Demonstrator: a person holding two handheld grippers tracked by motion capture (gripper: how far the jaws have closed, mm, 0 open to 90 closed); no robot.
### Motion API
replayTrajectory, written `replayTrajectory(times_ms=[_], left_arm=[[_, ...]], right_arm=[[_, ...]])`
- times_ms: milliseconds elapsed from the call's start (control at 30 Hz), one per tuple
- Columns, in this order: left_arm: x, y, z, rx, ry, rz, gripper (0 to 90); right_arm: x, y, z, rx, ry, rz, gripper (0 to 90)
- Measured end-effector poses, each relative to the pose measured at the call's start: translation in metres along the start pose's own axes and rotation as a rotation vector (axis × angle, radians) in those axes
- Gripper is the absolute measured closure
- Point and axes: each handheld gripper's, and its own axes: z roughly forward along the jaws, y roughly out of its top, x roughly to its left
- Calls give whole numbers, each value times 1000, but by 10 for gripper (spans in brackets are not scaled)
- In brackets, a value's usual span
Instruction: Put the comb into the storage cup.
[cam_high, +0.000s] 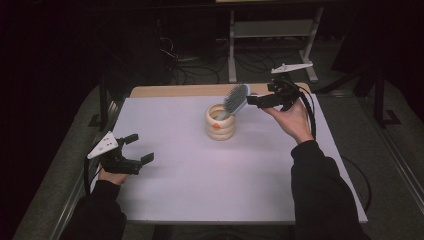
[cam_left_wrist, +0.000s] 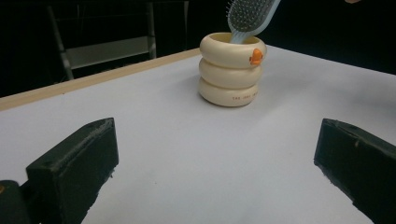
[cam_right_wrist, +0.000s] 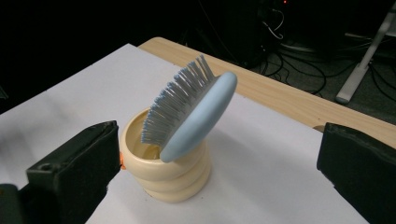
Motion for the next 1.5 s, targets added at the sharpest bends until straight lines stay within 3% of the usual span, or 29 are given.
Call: replayTrajectory(times_ms=[300, 833, 1500], left_arm=[[0, 0, 0, -3, -5, 1, 0], [0, 1, -1, -16, -7, -12, 0], [0, 1, -1, -15, 0, -10, 0]], right_arm=[[-6, -8, -15, -8, -25, -10, 0], [-4, -37, -30, -15, -24, -29, 0], [-5, -79, -48, -10, -12, 0, 0]])
